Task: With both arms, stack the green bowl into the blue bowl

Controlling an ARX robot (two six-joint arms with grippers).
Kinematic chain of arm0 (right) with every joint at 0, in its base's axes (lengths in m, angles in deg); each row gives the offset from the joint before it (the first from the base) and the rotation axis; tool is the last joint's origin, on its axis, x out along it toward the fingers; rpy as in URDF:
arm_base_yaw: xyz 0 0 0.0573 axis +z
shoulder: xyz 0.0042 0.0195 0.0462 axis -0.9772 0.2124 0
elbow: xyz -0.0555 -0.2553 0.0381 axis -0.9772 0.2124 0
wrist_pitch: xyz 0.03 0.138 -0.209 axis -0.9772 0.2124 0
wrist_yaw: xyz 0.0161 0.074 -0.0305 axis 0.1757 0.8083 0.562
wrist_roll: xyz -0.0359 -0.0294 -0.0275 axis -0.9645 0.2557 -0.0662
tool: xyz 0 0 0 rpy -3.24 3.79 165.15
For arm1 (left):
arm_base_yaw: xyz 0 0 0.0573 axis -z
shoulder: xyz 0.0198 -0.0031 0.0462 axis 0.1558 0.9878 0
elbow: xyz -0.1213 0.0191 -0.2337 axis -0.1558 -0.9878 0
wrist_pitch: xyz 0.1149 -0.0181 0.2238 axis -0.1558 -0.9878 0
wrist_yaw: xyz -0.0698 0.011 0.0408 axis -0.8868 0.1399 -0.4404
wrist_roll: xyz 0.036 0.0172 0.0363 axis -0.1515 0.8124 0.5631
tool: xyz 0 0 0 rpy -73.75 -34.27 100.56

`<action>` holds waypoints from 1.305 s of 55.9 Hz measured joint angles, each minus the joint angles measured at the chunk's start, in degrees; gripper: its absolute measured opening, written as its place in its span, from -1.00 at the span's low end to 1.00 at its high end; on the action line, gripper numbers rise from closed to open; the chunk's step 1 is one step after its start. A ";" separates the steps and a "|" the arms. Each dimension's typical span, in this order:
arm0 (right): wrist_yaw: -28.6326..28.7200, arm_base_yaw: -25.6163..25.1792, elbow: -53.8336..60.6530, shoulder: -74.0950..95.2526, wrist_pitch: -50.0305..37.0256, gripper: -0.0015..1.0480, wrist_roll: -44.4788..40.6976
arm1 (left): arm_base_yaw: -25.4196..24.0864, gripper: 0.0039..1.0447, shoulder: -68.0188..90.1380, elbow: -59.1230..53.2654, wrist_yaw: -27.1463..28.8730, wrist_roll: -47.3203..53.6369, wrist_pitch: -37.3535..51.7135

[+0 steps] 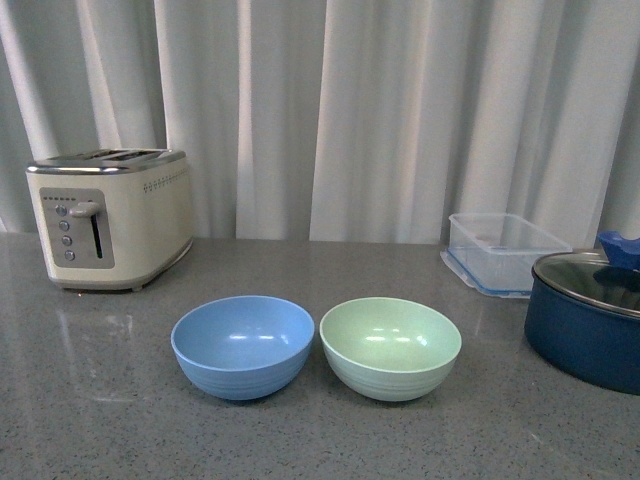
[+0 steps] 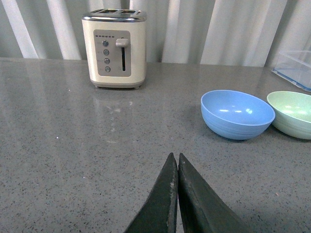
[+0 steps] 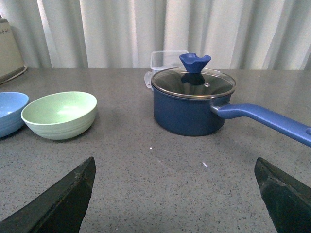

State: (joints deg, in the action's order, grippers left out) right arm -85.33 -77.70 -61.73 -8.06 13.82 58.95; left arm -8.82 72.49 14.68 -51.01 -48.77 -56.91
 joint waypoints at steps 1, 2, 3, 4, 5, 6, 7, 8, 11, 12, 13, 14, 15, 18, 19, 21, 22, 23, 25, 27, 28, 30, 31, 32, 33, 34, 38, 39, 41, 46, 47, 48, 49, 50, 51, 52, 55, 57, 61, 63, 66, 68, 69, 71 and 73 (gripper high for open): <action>0.00 0.00 0.00 0.00 0.00 0.81 0.00 | 0.00 -0.94 -0.22 0.00 -0.02 0.00 -0.20; 0.00 0.00 0.00 0.00 0.00 0.81 0.00 | 0.00 -0.94 -0.66 0.02 -0.02 0.00 -0.63; 0.00 0.00 0.00 0.00 0.00 0.81 0.00 | 0.00 -0.94 -1.31 0.02 0.00 0.00 -1.29; 0.02 0.00 0.00 0.00 0.00 0.81 0.00 | 0.00 -0.94 -2.86 0.02 0.02 0.00 -3.34; 0.02 0.00 0.00 0.00 0.00 0.81 0.00 | 0.00 -0.94 -4.37 0.02 -0.02 0.02 -5.81; 0.00 0.00 0.00 0.00 0.00 0.81 0.00 | 0.00 -0.94 -5.20 0.02 -0.04 0.02 -6.93; 0.00 0.00 0.00 0.00 0.00 0.81 0.00 | 0.00 -0.94 -6.64 0.02 -0.11 0.02 -8.66; 0.00 0.00 0.00 0.00 0.00 0.81 0.00 | 0.00 -0.94 -7.74 0.02 -0.13 0.04 -9.62; 0.00 0.00 0.00 0.00 0.00 0.81 0.00 | 0.00 -0.94 -9.88 0.02 -0.13 0.04 -10.10; 0.02 0.00 0.00 0.00 0.00 0.81 0.00 | 0.00 -0.94 -9.99 0.02 -0.11 0.04 -10.14; 0.04 0.00 0.00 0.00 0.00 0.81 0.00 | 0.00 -0.94 -9.99 0.02 -0.09 0.04 -10.21; 0.02 0.00 0.00 0.00 0.00 0.81 0.00 | 0.00 -0.94 -9.97 0.02 -0.07 0.04 -10.29; 0.02 0.00 0.00 0.00 0.00 0.81 0.00 | 0.00 -0.94 -9.97 0.02 -0.07 0.04 -10.34; 0.00 0.00 0.00 0.00 0.00 0.81 0.00 | 0.00 -0.94 -9.99 0.02 -0.09 0.04 -10.40; 0.00 0.00 0.00 0.00 0.00 0.81 0.00 | 0.00 -0.94 -9.99 0.02 -0.09 0.04 -10.40; 0.00 0.00 0.00 0.00 0.00 0.81 0.00 | 0.00 -0.83 -9.99 0.02 -0.07 0.02 -10.40; 0.00 0.00 0.00 0.00 0.00 0.81 0.00 | 0.00 -0.72 -9.99 0.02 -0.09 0.04 -10.40; 0.00 0.00 0.00 0.00 0.00 0.81 0.00 | 0.00 -0.64 -9.99 0.02 -0.09 0.02 -10.40; 0.11 0.02 -0.33 0.72 1.05 0.81 0.39 | 0.00 -0.50 -9.99 0.02 -0.09 0.04 -10.40; 0.76 0.20 -3.04 3.50 7.43 0.81 1.27 | 0.00 -0.38 -9.99 0.02 0.00 0.04 -10.40; 0.87 0.35 -5.57 6.99 12.63 0.81 2.12 | 0.00 -0.31 -9.99 0.02 0.02 0.02 -10.40; 0.87 0.87 -10.60 15.17 21.66 0.81 2.93 | 0.00 -0.21 -10.01 0.02 -0.02 0.04 -10.40; 0.85 1.25 -12.79 18.95 25.14 0.81 3.06 | 0.00 -0.10 -10.05 0.02 -0.11 0.04 -10.40; 0.50 1.86 -15.45 24.22 28.55 0.81 3.26 | 0.00 -0.03 -10.05 0.02 -0.13 0.04 -10.40; 0.26 2.38 -16.90 27.41 29.31 0.81 3.39 | 0.00 0.03 -10.05 0.02 -0.13 0.04 -10.40; 0.20 2.95 -18.16 30.47 29.33 0.81 3.48 | 0.00 0.10 -10.03 0.02 -0.11 0.04 -10.40; 0.66 4.87 -22.29 38.34 27.80 0.81 3.58 | 0.00 0.31 -10.01 0.02 -0.11 0.04 -10.40; 0.79 5.57 -23.74 40.57 27.15 0.81 3.58 | 0.00 0.38 -10.03 0.02 -0.11 0.04 -10.40; 0.76 6.62 -25.99 43.65 26.14 0.81 3.56 | 0.00 0.48 -10.03 0.02 -0.11 0.04 -10.40; 0.44 8.79 -31.36 50.31 24.50 0.81 3.69 | 0.00 0.72 -10.03 0.02 -0.11 0.04 -10.40; 0.39 9.05 -32.13 51.28 24.35 0.81 3.72 | 0.00 0.79 -10.03 0.02 -0.11 0.04 -10.40; 0.20 9.55 -33.62 53.13 23.96 0.81 3.76 | 0.00 0.82 -10.03 0.02 -0.11 0.04 -10.40; 0.09 9.77 -34.29 54.03 23.76 0.81 3.78 | 0.00 0.89 -10.03 0.02 -0.11 0.04 -10.40; -0.04 10.19 -35.69 55.87 23.34 0.81 3.89 | 0.00 0.90 -10.03 0.02 -0.11 0.04 -10.40; -0.02 10.38 -36.44 56.83 23.17 0.81 4.04 | 0.00 0.91 -10.03 0.02 -0.11 0.09 -10.40; 0.00 10.75 -37.88 58.66 22.97 0.81 4.22 | 0.00 0.90 -10.03 0.02 -0.11 0.07 -10.40; -0.02 11.52 -41.42 63.01 22.47 0.81 4.57 | 0.00 0.86 -10.03 0.02 -0.11 0.04 -10.40; 0.31 11.91 -44.26 66.29 22.16 0.81 5.20 | 0.00 0.87 -10.03 0.02 -0.11 0.07 -10.40; 0.92 12.52 -49.09 71.47 21.88 0.81 6.56 | 0.00 0.87 -10.03 0.02 -0.11 0.07 -10.40; 1.31 12.70 -51.01 73.57 21.51 0.81 7.17 | 0.00 0.87 -10.03 0.02 -0.11 0.07 -10.40; 1.79 13.14 -55.19 78.01 21.40 0.81 8.46 | 0.00 0.87 -10.03 0.02 -0.11 0.07 -10.40; 2.12 13.46 -57.72 80.78 21.40 0.81 9.38 | 0.00 0.87 -10.03 0.02 -0.11 0.04 -10.40; 2.10 13.62 -58.71 81.85 21.40 0.81 9.57 | 0.00 0.87 -10.03 0.02 -0.11 0.07 -10.40; 2.12 13.92 -60.52 83.84 21.46 0.81 10.27 | 0.00 0.87 -10.03 0.02 -0.11 0.07 -10.40; 2.12 14.14 -61.75 85.26 21.44 0.81 10.69 | 0.00 0.87 -10.03 0.02 -0.11 0.07 -10.40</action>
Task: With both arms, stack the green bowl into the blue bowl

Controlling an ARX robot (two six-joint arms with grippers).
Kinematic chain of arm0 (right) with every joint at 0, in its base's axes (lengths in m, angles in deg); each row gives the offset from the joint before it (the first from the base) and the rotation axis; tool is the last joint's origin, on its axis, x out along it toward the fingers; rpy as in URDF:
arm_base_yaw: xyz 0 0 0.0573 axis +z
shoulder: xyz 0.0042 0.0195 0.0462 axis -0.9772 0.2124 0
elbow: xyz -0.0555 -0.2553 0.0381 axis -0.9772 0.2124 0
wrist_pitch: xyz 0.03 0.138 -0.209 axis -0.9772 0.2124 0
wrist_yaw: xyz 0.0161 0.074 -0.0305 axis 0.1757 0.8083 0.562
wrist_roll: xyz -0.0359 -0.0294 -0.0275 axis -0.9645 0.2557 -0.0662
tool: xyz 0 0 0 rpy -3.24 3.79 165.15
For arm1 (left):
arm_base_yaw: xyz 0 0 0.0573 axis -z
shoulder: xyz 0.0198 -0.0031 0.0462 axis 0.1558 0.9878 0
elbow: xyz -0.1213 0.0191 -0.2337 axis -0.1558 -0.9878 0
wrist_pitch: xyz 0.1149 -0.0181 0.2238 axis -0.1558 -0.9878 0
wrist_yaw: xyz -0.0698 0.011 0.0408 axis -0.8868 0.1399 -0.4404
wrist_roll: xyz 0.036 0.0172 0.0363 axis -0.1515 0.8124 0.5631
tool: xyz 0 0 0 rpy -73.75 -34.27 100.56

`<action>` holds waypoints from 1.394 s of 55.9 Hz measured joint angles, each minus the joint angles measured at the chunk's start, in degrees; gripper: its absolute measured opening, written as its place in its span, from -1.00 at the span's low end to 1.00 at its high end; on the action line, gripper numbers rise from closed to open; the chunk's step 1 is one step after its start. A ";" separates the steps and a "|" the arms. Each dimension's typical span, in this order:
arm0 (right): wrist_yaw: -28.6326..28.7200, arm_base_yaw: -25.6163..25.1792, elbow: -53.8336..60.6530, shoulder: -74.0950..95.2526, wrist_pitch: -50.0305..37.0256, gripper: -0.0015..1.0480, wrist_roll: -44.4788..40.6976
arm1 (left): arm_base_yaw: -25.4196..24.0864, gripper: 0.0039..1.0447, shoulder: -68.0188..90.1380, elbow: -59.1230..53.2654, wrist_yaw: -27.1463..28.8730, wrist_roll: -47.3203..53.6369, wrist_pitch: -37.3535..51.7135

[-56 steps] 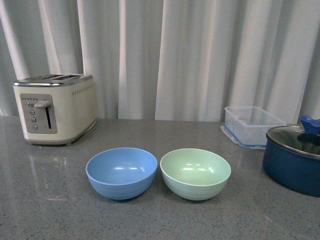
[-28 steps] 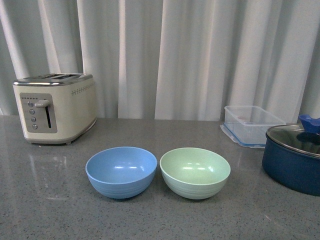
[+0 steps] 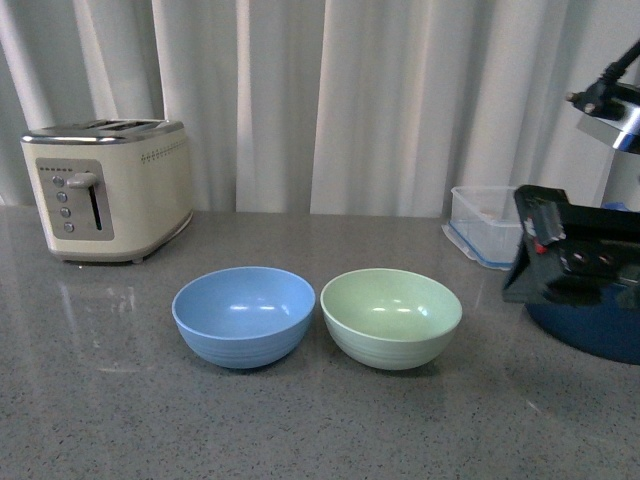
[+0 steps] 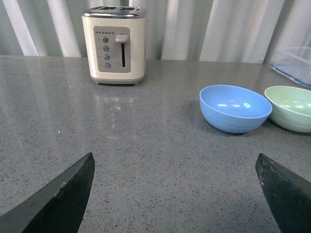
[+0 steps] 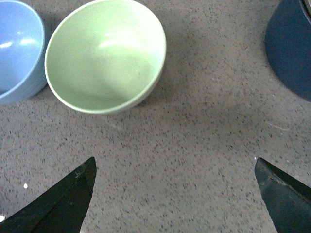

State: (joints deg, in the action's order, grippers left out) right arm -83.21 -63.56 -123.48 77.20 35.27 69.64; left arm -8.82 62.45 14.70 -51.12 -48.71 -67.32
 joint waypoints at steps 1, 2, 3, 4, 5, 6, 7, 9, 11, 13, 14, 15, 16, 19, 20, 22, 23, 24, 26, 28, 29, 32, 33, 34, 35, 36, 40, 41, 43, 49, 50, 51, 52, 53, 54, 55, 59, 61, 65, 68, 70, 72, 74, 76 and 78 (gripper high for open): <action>-0.07 0.20 -0.79 0.92 -0.09 0.81 0.17 | 0.00 0.87 0.00 0.00 0.00 0.00 0.00; -0.35 0.48 -1.77 2.14 -0.42 0.81 0.37 | 0.00 0.87 0.00 0.00 0.00 0.00 0.00; -0.48 0.68 -2.38 2.95 -0.52 0.81 0.55 | 0.00 0.87 0.00 0.00 0.00 0.00 0.00; -0.57 0.87 -3.04 3.72 -0.55 0.81 0.74 | 0.00 0.87 0.00 0.00 0.00 -0.02 0.00; -0.57 1.07 -3.61 4.44 -0.55 0.81 0.92 | 0.00 0.87 0.00 0.00 0.00 -0.02 0.00; -0.57 1.40 -4.33 5.49 -0.72 0.81 1.16 | 0.00 0.87 0.00 0.00 0.00 -0.02 0.00; -0.57 1.62 -4.76 6.14 -0.90 0.81 1.20 | 0.00 0.87 0.00 0.00 0.00 0.00 0.00; -0.59 2.08 -5.55 7.37 -1.16 0.81 1.31 | 0.00 0.87 0.00 0.00 0.00 0.00 0.00; -0.55 2.38 -6.10 8.24 -1.18 0.81 1.44 | 0.00 0.87 0.00 0.00 0.00 0.00 0.00; -0.55 2.71 -6.62 9.11 -1.18 0.81 1.51 | 0.00 0.87 0.00 0.00 0.00 0.00 0.00; -0.55 2.82 -6.78 9.38 -1.20 0.81 1.51 | 0.00 0.87 0.00 0.00 0.00 0.00 0.00; -0.55 2.97 -7.08 9.92 -1.31 0.81 1.49 | 0.00 0.87 0.00 0.00 0.00 0.00 0.00; -0.57 3.15 -7.37 10.45 -1.42 0.81 1.49 | 0.00 0.87 0.00 0.00 0.00 0.00 0.00; -0.48 3.43 -7.96 11.52 -1.62 0.81 1.49 | 0.00 0.87 0.00 0.00 0.00 0.00 0.00; -0.42 3.56 -8.33 12.02 -1.62 0.81 1.49 | 0.00 0.87 0.00 0.00 0.00 0.00 0.00; -0.33 3.65 -8.90 12.81 -1.62 0.81 1.49 | 0.00 0.87 0.00 0.00 0.00 0.00 0.00; -0.31 3.69 -9.09 13.07 -1.64 0.81 1.49 | 0.00 0.87 0.00 0.00 0.00 0.00 0.00; -0.31 3.74 -9.31 13.38 -1.68 0.81 1.49 | 0.00 0.87 0.00 0.00 0.00 0.00 0.00; -0.28 3.78 -9.88 14.10 -1.79 0.81 1.49 | 0.00 0.87 0.00 0.00 0.00 0.00 0.00; -0.20 3.80 -10.45 14.78 -1.88 0.81 1.46 | 0.00 0.87 0.00 0.00 0.00 0.00 0.00; -0.15 3.80 -10.82 15.28 -1.92 0.81 1.49 | 0.00 0.87 0.00 0.00 0.00 0.00 0.00; -0.09 3.78 -12.15 16.90 -1.95 0.81 1.46 | 0.00 0.87 0.00 0.00 0.00 0.00 0.00; 0.00 3.76 -12.52 17.33 -1.97 0.81 1.49 | 0.00 0.87 0.00 0.00 0.00 0.00 0.00; 0.13 3.74 -12.92 17.81 -1.99 0.81 1.46 | 0.00 0.87 0.00 0.00 0.00 0.00 0.00; 0.26 3.69 -13.31 18.23 -1.99 0.81 1.49 | 0.00 0.87 0.00 0.00 0.00 0.00 0.00; 0.33 3.67 -13.49 18.43 -1.99 0.81 1.49 | 0.00 0.87 0.00 0.00 0.00 0.00 0.00; 0.55 3.48 -14.60 19.71 -2.01 0.81 1.44 | 0.00 0.87 0.00 0.00 0.00 0.00 0.00; 0.59 3.45 -14.78 19.91 -2.01 0.81 1.40 | 0.00 0.87 0.00 0.00 0.00 0.00 0.00; 0.74 3.23 -15.43 20.79 -2.12 0.81 1.33 | 0.00 0.87 0.00 0.00 0.00 0.00 0.00; 1.40 2.54 -16.74 22.69 -2.14 0.81 1.18 | 0.00 0.87 0.00 0.00 0.00 0.00 0.00; 1.40 2.43 -16.90 22.93 -2.16 0.81 1.16 | 0.00 0.87 0.00 0.00 0.00 0.00 0.00; 1.42 2.29 -16.96 23.08 -2.21 0.81 1.11 | 0.00 0.87 0.00 0.00 0.00 0.00 0.00; 1.42 2.14 -17.05 23.32 -2.27 0.81 1.09 | 0.00 0.87 0.00 0.00 0.00 0.00 0.00; 1.49 2.01 -17.09 23.47 -2.27 0.81 1.09 | 0.00 0.87 0.00 0.00 0.00 0.00 0.00; 1.55 1.97 -17.16 23.58 -2.29 0.81 1.09 | 0.00 0.87 0.00 0.00 0.00 -0.02 0.00; 1.70 1.81 -17.25 23.74 -2.36 0.81 1.09 | 0.00 0.87 0.00 0.00 0.00 0.00 0.00; 2.03 1.53 -17.55 24.17 -2.51 0.81 0.94 | 0.00 0.87 0.00 0.00 0.00 0.00 0.00; 2.16 1.36 -17.81 24.46 -2.56 0.81 0.87 | 0.00 0.87 0.00 0.00 0.00 0.00 0.00; 2.51 0.87 -18.14 25.16 -2.84 0.81 0.48 | 0.00 0.87 0.00 0.00 0.00 0.00 0.00; 2.62 0.66 -18.29 25.59 -2.91 0.81 0.44 | 0.00 0.87 0.00 0.00 0.00 0.00 0.00; 2.71 0.55 -18.36 25.86 -2.93 0.81 0.37 | 0.00 0.87 0.00 0.00 0.00 0.00 0.00; 2.75 0.48 -18.36 26.01 -2.97 0.81 0.26 | 0.00 0.87 0.00 0.00 0.00 0.00 0.00; 2.75 0.44 -18.36 26.27 -3.19 0.81 0.13 | 0.00 0.87 0.00 0.00 0.00 0.00 0.00; 2.80 0.39 -18.36 26.49 -3.32 0.81 0.02 | 0.00 0.87 0.00 0.00 0.00 0.00 0.00; 2.89 0.37 -18.36 26.64 -3.43 0.81 -0.09 | 0.00 0.87 0.00 0.00 0.00 0.00 0.00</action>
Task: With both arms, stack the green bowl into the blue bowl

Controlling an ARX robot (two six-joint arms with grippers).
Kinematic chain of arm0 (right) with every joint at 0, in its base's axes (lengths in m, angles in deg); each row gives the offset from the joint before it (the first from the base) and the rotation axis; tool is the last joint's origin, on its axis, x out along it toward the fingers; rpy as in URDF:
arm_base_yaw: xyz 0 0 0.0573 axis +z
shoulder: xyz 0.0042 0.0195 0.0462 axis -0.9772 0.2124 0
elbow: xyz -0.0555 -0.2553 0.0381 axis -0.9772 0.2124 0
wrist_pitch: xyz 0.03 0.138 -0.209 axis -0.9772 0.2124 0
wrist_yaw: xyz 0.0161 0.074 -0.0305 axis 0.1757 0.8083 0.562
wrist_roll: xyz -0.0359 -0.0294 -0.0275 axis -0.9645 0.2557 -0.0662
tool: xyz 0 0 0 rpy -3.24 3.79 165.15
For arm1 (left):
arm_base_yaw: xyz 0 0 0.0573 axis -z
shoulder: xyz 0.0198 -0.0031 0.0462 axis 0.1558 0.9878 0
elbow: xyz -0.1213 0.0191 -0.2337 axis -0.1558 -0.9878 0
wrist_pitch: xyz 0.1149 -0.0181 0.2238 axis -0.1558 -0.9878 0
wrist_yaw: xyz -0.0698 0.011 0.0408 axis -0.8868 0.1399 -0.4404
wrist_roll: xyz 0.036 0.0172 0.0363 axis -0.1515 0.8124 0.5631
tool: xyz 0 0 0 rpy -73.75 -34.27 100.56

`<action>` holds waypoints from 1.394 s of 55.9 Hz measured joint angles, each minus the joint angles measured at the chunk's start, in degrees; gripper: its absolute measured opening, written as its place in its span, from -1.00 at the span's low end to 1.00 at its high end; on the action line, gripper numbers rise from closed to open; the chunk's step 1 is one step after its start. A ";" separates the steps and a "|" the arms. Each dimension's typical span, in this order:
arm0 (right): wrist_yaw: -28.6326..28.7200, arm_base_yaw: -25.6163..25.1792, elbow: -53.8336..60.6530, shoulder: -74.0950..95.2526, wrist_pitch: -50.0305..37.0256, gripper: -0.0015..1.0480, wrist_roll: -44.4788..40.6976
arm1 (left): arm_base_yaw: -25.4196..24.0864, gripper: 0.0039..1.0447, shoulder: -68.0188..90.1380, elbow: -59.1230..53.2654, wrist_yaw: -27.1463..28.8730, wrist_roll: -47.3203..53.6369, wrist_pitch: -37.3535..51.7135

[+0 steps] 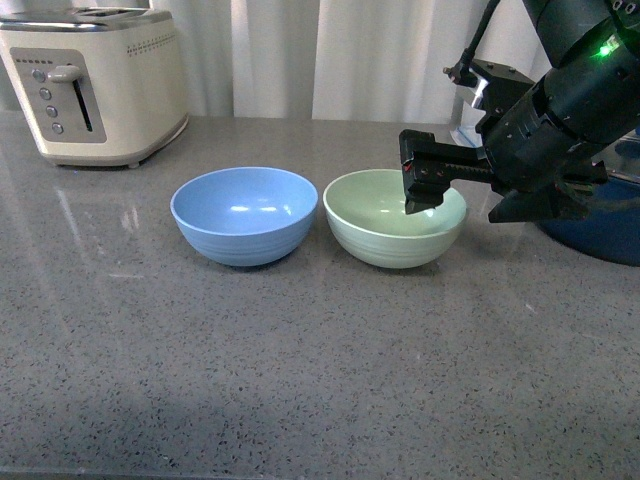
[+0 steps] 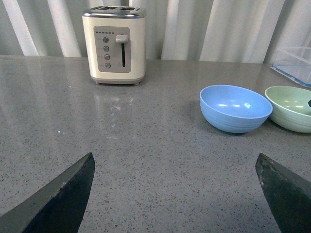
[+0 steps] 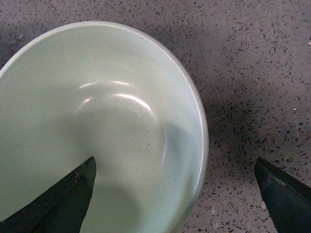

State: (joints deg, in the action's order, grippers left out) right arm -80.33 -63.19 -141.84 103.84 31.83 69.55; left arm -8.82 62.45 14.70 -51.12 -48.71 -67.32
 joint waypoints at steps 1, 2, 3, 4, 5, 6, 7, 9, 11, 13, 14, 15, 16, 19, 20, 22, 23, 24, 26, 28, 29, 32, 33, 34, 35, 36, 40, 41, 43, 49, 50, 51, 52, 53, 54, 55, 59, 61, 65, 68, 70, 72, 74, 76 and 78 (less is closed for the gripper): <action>0.00 0.00 0.00 0.04 -0.02 0.81 -0.04 | 0.00 0.87 0.00 0.00 0.00 0.00 0.00; 0.07 0.00 0.00 0.07 -0.07 0.81 -0.13 | 0.00 0.87 0.00 0.00 0.00 0.00 0.00; 0.26 0.00 0.00 0.13 -0.26 0.81 -0.28 | 0.00 0.87 0.00 0.00 0.00 0.00 0.00; 0.37 0.00 0.00 0.20 -0.39 0.81 -0.33 | 0.00 0.87 0.00 0.00 0.00 0.00 0.00; 0.44 0.00 0.00 0.24 -0.55 0.80 -0.33 | 0.00 0.87 0.00 0.00 0.00 0.00 0.00; 0.44 0.02 0.00 0.28 -0.92 0.74 -0.42 | 0.00 0.87 0.00 0.00 0.00 0.00 0.00; 0.39 0.02 0.00 0.28 -1.11 0.71 -0.55 | 0.00 0.87 0.00 0.00 0.00 0.00 0.00; 0.35 0.07 0.00 0.33 -1.53 0.61 -0.74 | 0.00 0.87 0.00 0.00 0.00 0.00 0.00; 0.70 0.13 0.00 0.33 -1.84 0.48 -0.76 | 0.00 0.87 0.00 0.00 0.00 0.00 0.00; 0.83 0.17 0.00 0.37 -2.32 0.35 -0.90 | 0.00 0.87 0.00 0.00 0.00 0.00 0.00; 0.81 0.20 0.00 0.37 -2.38 0.31 -0.90 | 0.00 0.87 0.00 0.00 0.00 0.00 0.00; 0.85 0.22 0.00 0.37 -2.49 0.24 -0.90 | 0.00 0.87 0.00 0.00 0.00 0.00 0.00; 0.96 0.24 0.00 0.37 -2.56 0.18 -0.90 | 0.00 0.87 0.00 0.00 0.00 0.00 0.00; 1.01 0.24 0.02 0.37 -2.86 0.01 -0.87 | 0.00 0.87 0.00 0.00 0.00 0.00 0.00; 0.83 0.28 0.04 0.37 -3.02 -0.06 -0.87 | 0.00 0.87 0.00 0.00 0.00 0.00 0.00; 0.85 0.28 0.04 0.37 -3.10 -0.20 -0.87 | 0.00 0.87 0.00 0.00 0.00 0.00 0.00; 0.90 0.28 0.04 0.37 -3.10 -0.26 -0.87 | 0.00 0.87 0.00 0.00 0.00 0.00 0.00; 0.90 0.28 0.07 0.37 -3.10 -0.33 -0.87 | 0.00 0.87 0.00 0.00 0.00 0.00 0.00; 0.87 0.28 0.13 0.37 -3.13 -0.46 -0.87 | 0.00 0.87 0.00 0.00 0.00 0.00 0.00; 0.94 0.26 0.17 0.37 -3.13 -0.57 -0.87 | 0.00 0.87 0.00 0.00 0.00 -0.02 0.00; 0.96 0.24 0.20 0.37 -3.13 -0.60 -0.87 | 0.00 0.87 0.00 0.00 0.00 0.00 0.00; 0.94 0.20 0.28 0.37 -3.13 -0.73 -0.85 | 0.00 0.87 0.00 0.00 0.00 0.00 0.00; 0.94 0.13 0.35 0.37 -3.15 -0.80 -0.85 | 0.00 0.87 0.00 0.00 0.00 0.00 0.00; 0.94 0.11 0.39 0.37 -3.17 -0.84 -0.83 | 0.00 0.87 0.00 0.00 0.00 0.00 0.00; 0.92 0.11 0.46 0.37 -3.21 -0.87 -0.72 | 0.00 0.87 0.00 0.00 0.00 0.00 0.00; 0.92 0.09 0.52 0.37 -3.30 -0.93 -0.74 | 0.00 0.87 0.00 0.00 0.00 0.00 0.00; 1.01 -0.02 0.72 0.37 -3.34 -0.99 -0.63 | 0.00 0.87 0.00 0.00 0.00 0.00 0.00; 1.03 -0.04 0.72 0.37 -3.34 -0.98 -0.79 | 0.00 0.87 0.00 0.00 0.00 0.00 0.00; 1.01 -0.04 0.79 0.37 -3.37 -0.98 -0.74 | 0.00 0.87 0.00 0.00 0.00 0.00 0.00; 0.94 -0.11 1.07 0.37 -3.56 -0.98 -0.85 | 0.00 0.87 0.00 0.00 0.00 0.00 0.00; 0.94 -0.13 1.07 0.35 -3.56 -0.98 -0.85 | 0.00 0.87 0.00 0.00 0.00 0.00 0.00; 0.96 -0.15 1.07 0.35 -3.56 -0.98 -0.87 | 0.00 0.87 0.00 0.00 0.00 0.00 0.00; 0.96 -0.15 1.07 0.33 -3.56 -0.98 -0.92 | 0.00 0.87 0.00 0.00 0.00 0.00 0.00; 0.96 -0.17 1.07 0.31 -3.56 -0.98 -0.94 | 0.00 0.87 0.00 0.00 0.00 0.00 0.00; 0.98 -0.17 1.09 0.26 -3.56 -0.98 -0.98 | 0.00 0.87 0.00 0.00 0.00 0.00 0.00; 0.96 -0.17 1.09 0.24 -3.56 -0.98 -1.05 | 0.00 0.87 0.00 0.00 0.00 0.00 0.00; 0.96 -0.20 1.09 0.04 -3.41 -0.98 -1.27 | 0.00 0.87 0.00 0.00 0.00 0.00 0.00; 0.98 -0.20 1.09 -0.09 -3.32 -0.98 -1.42 | 0.00 0.87 0.00 0.00 0.00 0.00 0.00; 0.96 -0.20 1.09 -0.42 -3.13 -0.98 -1.75 | 0.00 0.87 0.00 0.00 0.00 0.00 0.00; 0.74 -0.20 1.07 -0.79 -2.71 -0.98 -2.29 | 0.00 0.87 0.00 0.00 0.00 0.00 0.00; 0.68 -0.20 1.07 -0.94 -2.51 -0.98 -2.54 | 0.00 0.87 0.00 0.00 0.00 0.00 0.00; 0.63 -0.20 0.92 -1.11 -2.21 -0.98 -2.78 | 0.00 0.87 0.00 0.00 0.00 0.00 0.00; 0.61 -0.22 0.59 -1.22 -1.81 -0.98 -3.02 | 0.00 0.87 0.00 0.00 0.00 0.00 0.00; 0.61 -0.22 0.33 -1.31 -1.51 -0.98 -3.30 | 0.00 0.87 0.00 0.00 0.00 0.00 0.00; 0.61 -0.20 -0.22 -1.44 -1.03 -0.98 -3.56 | 0.00 0.87 0.00 0.00 0.00 0.00 0.00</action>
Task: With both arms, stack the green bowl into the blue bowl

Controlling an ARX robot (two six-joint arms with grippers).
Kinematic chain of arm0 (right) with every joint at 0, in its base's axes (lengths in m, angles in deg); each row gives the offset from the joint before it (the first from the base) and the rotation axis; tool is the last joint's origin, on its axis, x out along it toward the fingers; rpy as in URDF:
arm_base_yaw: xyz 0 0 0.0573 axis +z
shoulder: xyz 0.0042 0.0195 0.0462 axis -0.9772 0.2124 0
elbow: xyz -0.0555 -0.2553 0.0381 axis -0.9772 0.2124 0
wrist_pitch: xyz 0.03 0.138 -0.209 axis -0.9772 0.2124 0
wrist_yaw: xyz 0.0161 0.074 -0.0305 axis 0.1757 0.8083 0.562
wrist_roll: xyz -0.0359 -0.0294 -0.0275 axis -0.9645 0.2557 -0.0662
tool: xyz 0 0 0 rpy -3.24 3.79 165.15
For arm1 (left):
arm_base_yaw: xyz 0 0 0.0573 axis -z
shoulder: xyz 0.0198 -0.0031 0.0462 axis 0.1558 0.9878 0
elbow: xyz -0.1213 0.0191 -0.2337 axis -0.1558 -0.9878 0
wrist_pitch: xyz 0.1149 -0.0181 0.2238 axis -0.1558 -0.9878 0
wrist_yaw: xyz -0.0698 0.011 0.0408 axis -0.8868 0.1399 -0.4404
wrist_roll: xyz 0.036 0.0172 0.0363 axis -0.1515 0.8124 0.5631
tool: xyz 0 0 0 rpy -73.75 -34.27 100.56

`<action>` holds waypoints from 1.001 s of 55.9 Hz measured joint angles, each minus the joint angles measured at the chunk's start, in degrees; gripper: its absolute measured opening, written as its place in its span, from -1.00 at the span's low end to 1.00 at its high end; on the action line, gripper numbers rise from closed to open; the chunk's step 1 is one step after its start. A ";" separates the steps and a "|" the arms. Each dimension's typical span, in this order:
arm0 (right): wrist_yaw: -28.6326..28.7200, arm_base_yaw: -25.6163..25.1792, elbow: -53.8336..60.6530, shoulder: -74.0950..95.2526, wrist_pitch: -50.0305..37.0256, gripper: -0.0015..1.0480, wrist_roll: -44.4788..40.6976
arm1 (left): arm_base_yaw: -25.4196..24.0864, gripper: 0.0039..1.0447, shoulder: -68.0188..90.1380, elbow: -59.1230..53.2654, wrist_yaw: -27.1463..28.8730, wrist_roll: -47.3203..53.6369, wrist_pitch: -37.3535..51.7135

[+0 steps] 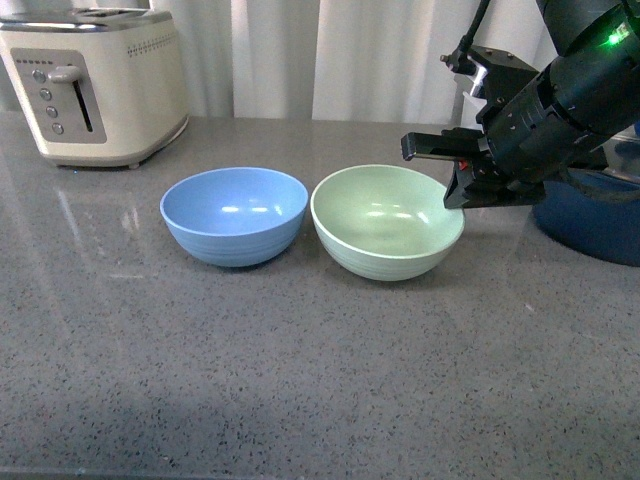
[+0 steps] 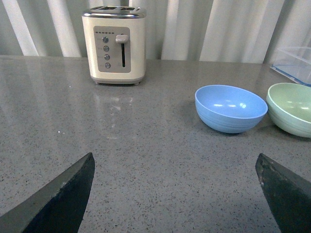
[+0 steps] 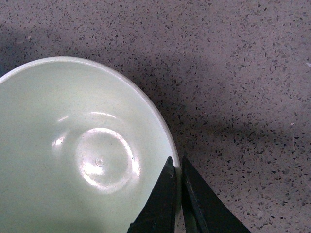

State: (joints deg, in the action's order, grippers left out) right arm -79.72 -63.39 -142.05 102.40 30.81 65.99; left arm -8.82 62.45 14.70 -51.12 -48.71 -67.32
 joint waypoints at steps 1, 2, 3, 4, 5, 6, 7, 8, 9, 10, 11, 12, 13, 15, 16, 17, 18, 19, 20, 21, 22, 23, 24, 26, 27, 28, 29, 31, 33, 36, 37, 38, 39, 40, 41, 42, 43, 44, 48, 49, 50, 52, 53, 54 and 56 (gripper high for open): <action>0.00 0.00 -0.24 -0.04 0.15 -0.98 -0.13 | 0.00 0.87 0.00 0.00 0.00 0.00 0.00; 0.02 0.00 -0.68 -0.09 0.42 -0.98 -0.39 | 0.00 0.87 0.00 0.00 0.00 0.00 0.00; 0.02 0.00 -0.92 -0.13 0.55 -0.98 -0.42 | 0.00 0.87 0.00 0.00 0.00 0.00 0.00; 0.02 0.00 -1.20 -0.13 0.70 -0.98 -0.46 | 0.00 0.87 0.00 0.00 0.00 0.00 0.00; 0.04 0.00 -1.81 -0.15 0.98 -0.98 -0.70 | 0.00 0.87 0.00 0.00 0.00 0.00 0.00; 0.02 0.04 -2.12 -0.20 1.11 -0.98 -0.85 | 0.00 0.87 0.00 0.00 -0.02 0.00 0.00; 0.04 0.07 -2.73 -0.24 1.36 -0.98 -1.03 | 0.00 0.87 0.00 0.00 0.00 0.00 0.00; 0.07 0.07 -3.08 -0.26 1.51 -0.98 -1.09 | 0.00 0.87 0.00 0.00 0.00 0.00 0.00; 0.13 0.11 -3.39 -0.28 1.64 -0.98 -1.18 | 0.00 0.87 0.00 0.00 0.00 0.00 0.00; 0.24 0.20 -4.11 -0.37 1.99 -0.98 -1.31 | 0.00 0.87 0.00 0.00 0.00 -0.02 0.00; 0.26 0.24 -4.46 -0.39 2.14 -0.98 -1.40 | 0.00 0.87 0.00 0.00 0.02 0.00 0.00; 0.35 0.35 -5.14 -0.46 2.43 -0.98 -1.55 | 0.00 0.87 0.00 0.00 0.00 0.00 0.00; 0.37 0.42 -5.49 -0.48 2.58 -0.98 -1.66 | 0.00 0.87 0.00 0.00 0.00 0.00 0.00; 0.48 0.68 -6.49 -0.61 2.99 -0.98 -1.84 | 0.00 0.87 0.00 0.00 0.00 0.00 0.00; 0.50 0.79 -6.84 -0.68 3.13 -0.98 -1.92 | 0.00 0.87 0.00 0.00 0.00 0.00 0.00; 0.63 1.01 -7.50 -0.70 3.41 -0.98 -2.03 | 0.00 0.87 0.00 0.00 0.00 0.00 0.00; 0.70 1.14 -7.85 -0.72 3.56 -0.98 -2.14 | 0.00 0.87 0.00 0.00 0.00 0.00 0.00; 0.76 1.25 -8.17 -0.74 3.69 -0.98 -2.19 | 0.00 0.87 0.00 0.00 0.00 0.00 0.00; 0.90 1.51 -8.81 -0.76 3.93 -0.98 -2.32 | 0.00 0.87 0.00 0.00 0.00 0.00 0.00; 0.94 1.66 -9.09 -0.76 4.02 -0.98 -2.36 | 0.00 0.87 0.00 0.00 0.00 0.00 0.00; 1.01 1.97 -9.70 -0.76 4.22 -0.98 -2.47 | 0.00 0.87 0.00 0.00 0.00 0.00 0.00; 1.07 2.12 -9.99 -0.76 4.28 -0.98 -2.54 | 0.00 0.87 0.00 0.00 0.00 0.00 0.00; 1.18 2.45 -10.56 -0.76 4.48 -0.98 -2.60 | 0.00 0.87 0.00 0.00 0.00 0.00 0.00; 1.31 2.80 -11.08 -0.76 4.70 -0.98 -2.64 | 0.00 0.87 0.00 0.00 0.00 -0.02 0.00; 1.46 3.17 -11.58 -0.76 4.87 -0.98 -2.73 | 0.00 0.87 0.00 0.00 0.00 0.00 0.00; 1.51 3.34 -11.80 -0.76 4.94 -0.98 -2.75 | 0.00 0.87 0.00 0.00 0.00 0.00 0.00; 1.60 3.72 -12.28 -0.76 5.07 -0.98 -2.80 | 0.00 0.87 0.00 0.00 0.00 0.00 0.00; 1.75 4.31 -12.90 -0.68 5.25 -0.98 -2.82 | 0.00 0.87 0.00 0.00 0.00 0.00 0.00; 1.79 4.72 -13.33 -0.59 5.29 -0.98 -2.82 | 0.00 0.87 0.00 0.00 0.00 0.00 0.00; 2.03 5.68 -14.34 -0.24 5.42 -0.98 -2.82 | 0.00 0.87 0.00 0.00 0.00 0.00 0.00; 2.08 5.86 -14.51 -0.11 5.42 -0.98 -2.82 | 0.00 0.87 0.00 0.00 0.00 0.00 0.00; 2.21 6.21 -14.84 0.09 5.42 -0.98 -2.82 | 0.00 0.87 0.00 0.00 0.00 0.00 0.00; 2.25 6.40 -14.99 0.24 5.42 -0.98 -2.80 | 0.00 0.87 0.00 0.00 0.00 0.00 0.00; 2.27 6.58 -15.19 0.42 5.42 -0.98 -2.80 | 0.00 0.87 0.00 0.00 0.00 0.00 0.00; 2.40 6.95 -15.47 0.68 5.42 -0.98 -2.80 | 0.00 0.87 0.00 0.00 0.00 0.00 0.00; 2.45 7.10 -15.61 0.87 5.42 -0.98 -2.80 | 0.00 0.87 0.00 0.00 0.00 0.00 0.00; 2.54 7.45 -15.96 1.27 5.42 -0.98 -2.78 | 0.00 0.87 0.00 0.00 0.00 0.00 0.00; 2.60 7.61 -16.09 1.46 5.42 -0.98 -2.78 | 0.00 0.87 0.00 0.00 0.00 0.00 0.00; 2.84 8.48 -16.87 3.02 5.42 -0.98 -2.73 | 0.00 0.87 0.00 0.00 0.00 0.00 0.00; 2.95 8.70 -17.03 3.43 5.42 -0.98 -2.71 | 0.00 0.87 0.00 0.00 0.00 0.00 0.00; 2.97 8.81 -17.07 3.67 5.42 -0.98 -2.69 | 0.00 0.87 0.00 0.00 0.00 0.00 0.00; 3.08 9.11 -17.27 4.35 5.42 -0.98 -2.64 | 0.00 0.87 0.00 0.00 0.00 0.00 0.00; 3.08 9.18 -17.31 4.57 5.42 -0.98 -2.58 | 0.00 0.87 0.00 0.00 0.00 -0.02 0.00; 3.15 9.38 -17.53 5.14 5.42 -0.98 -2.56 | 0.00 0.87 0.00 0.00 0.00 0.00 0.00; 3.28 9.64 -17.84 5.84 5.42 -0.98 -2.51 | 0.00 0.87 0.00 0.00 0.00 0.00 0.00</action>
State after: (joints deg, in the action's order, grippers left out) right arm -76.44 -53.75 -159.89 108.24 36.23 63.47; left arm -8.82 62.45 14.70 -51.12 -48.71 -67.32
